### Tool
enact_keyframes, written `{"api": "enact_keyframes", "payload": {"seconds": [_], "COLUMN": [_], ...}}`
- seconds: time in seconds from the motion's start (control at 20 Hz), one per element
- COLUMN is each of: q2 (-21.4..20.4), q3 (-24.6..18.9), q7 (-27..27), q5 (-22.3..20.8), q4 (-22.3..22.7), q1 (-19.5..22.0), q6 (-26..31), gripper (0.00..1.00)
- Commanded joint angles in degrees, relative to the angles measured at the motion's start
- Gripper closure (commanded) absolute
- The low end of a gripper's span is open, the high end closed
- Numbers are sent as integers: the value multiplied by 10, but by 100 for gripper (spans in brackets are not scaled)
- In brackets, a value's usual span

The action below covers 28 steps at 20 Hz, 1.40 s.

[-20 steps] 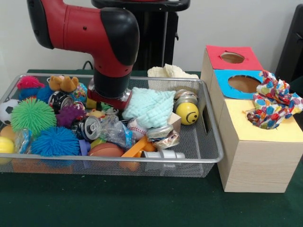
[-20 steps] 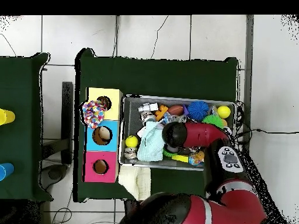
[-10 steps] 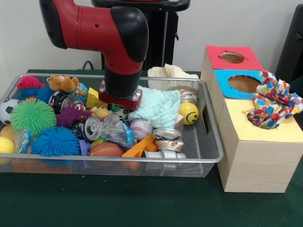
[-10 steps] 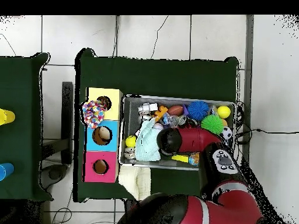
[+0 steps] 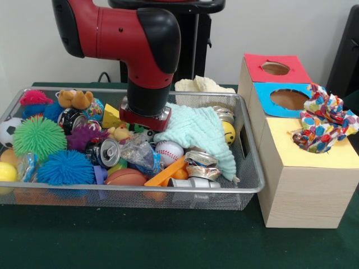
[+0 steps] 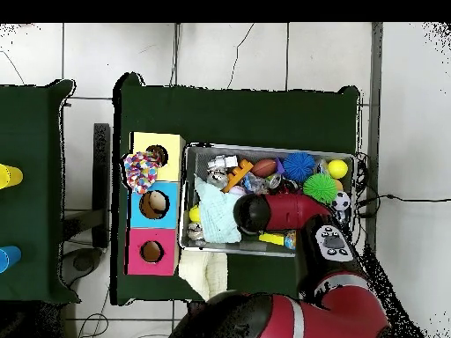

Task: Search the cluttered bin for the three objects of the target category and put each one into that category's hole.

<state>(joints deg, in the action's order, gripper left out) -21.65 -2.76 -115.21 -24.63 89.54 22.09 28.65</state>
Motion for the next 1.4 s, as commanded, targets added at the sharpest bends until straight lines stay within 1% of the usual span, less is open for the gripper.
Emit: {"api": "enact_keyframes", "payload": {"seconds": [0.05,0.35,0.75,1.2,1.25,1.4], "q2": [71,70,71,72,71,71], "q3": [-50,-56,-52,-46,-45,-43], "q7": [-81,-70,-76,-79,-79,-81], "q5": [30,33,37,36,36,36], "q4": [31,33,32,37,37,37], "q1": [-19,-13,-18,-22,-22,-24], "q6": [-67,-65,-63,-77,-82,-85], "gripper": [0,0,0,0,100,100]}}
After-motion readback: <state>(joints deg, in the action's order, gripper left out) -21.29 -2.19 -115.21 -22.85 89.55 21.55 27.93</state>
